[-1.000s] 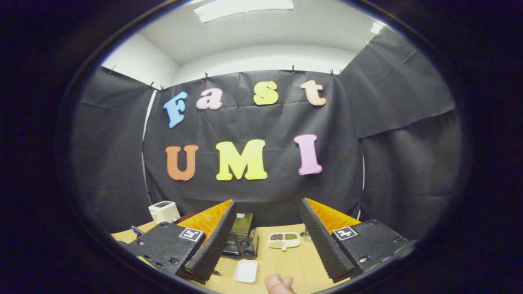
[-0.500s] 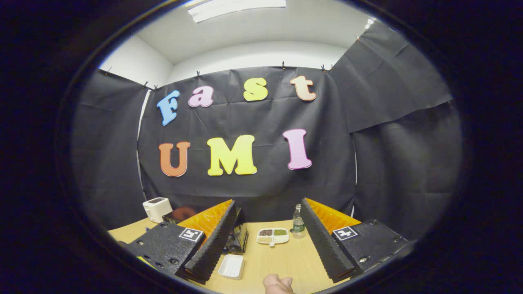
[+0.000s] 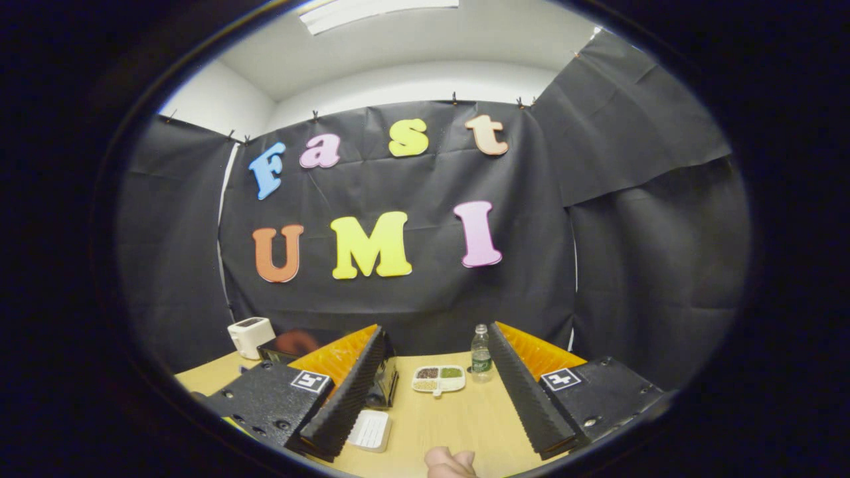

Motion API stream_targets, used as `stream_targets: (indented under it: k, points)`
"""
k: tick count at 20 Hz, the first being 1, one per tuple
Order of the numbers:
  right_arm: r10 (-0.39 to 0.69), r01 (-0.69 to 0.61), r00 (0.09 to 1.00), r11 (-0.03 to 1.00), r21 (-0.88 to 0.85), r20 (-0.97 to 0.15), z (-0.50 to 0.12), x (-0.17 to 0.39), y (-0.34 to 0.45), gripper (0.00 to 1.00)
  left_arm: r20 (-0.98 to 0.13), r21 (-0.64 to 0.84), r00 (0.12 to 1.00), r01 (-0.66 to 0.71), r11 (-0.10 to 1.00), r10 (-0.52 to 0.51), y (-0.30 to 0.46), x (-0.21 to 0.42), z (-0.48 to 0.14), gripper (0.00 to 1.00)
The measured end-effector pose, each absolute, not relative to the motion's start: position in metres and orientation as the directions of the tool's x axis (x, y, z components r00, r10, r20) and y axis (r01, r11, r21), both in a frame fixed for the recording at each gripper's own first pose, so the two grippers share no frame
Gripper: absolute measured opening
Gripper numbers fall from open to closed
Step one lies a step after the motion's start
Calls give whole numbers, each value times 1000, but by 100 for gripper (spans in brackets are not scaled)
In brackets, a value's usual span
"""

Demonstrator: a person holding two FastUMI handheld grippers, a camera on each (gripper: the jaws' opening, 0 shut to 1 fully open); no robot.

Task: Open the electric oven with the left hand, put the food in, and close the electric oven.

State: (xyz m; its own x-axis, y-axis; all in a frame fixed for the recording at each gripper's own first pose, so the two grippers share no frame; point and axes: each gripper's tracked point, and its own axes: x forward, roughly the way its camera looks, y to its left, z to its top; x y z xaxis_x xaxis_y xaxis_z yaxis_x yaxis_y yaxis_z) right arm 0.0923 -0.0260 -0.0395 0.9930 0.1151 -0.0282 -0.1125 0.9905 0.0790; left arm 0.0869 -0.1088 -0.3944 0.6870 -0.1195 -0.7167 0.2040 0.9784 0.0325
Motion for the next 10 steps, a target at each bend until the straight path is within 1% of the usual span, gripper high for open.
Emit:
stream_targets:
  k: [1, 2, 3, 4, 5, 7, 8, 9, 10]
  points:
    - [119, -116, 992, 990, 81, -31, -41, 92, -26, 90, -720, 35, 684, 205, 978, -118, -108, 87, -395, 94]
    - [121, -118, 992, 989, 86, -34, -42, 92, -26, 100, -720, 26, 683, 198, 980, -118, -110, 88, -394, 94]
    - [124, -120, 992, 989, 90, -33, -42, 91, -24, 90, -722, 19, 682, 191, 981, -119, -109, 89, -393, 95]
    - [126, -123, 992, 988, 93, -26, -40, 90, -24, 100, -729, 13, 674, 188, 982, -119, -108, 89, -393, 94]
    - [126, -124, 992, 988, 92, -20, -39, 90, -25, 89, -727, 12, 676, 187, 982, -120, -108, 91, -392, 94]
    - [130, -128, 991, 988, 92, -19, -39, 88, -24, 89, -710, 18, 694, 187, 982, -119, -110, 91, -383, 94]
    - [131, -129, 991, 987, 93, -19, -40, 88, -23, 100, -700, 21, 704, 187, 982, -119, -111, 90, -379, 94]
    - [131, -129, 991, 987, 95, -22, -41, 87, -24, 89, -688, 26, 715, 191, 981, -121, -112, 91, -372, 94]
    - [132, -129, 991, 987, 96, -24, -42, 81, -33, 100, -679, 28, 724, 192, 981, -122, -111, 92, -366, 94]
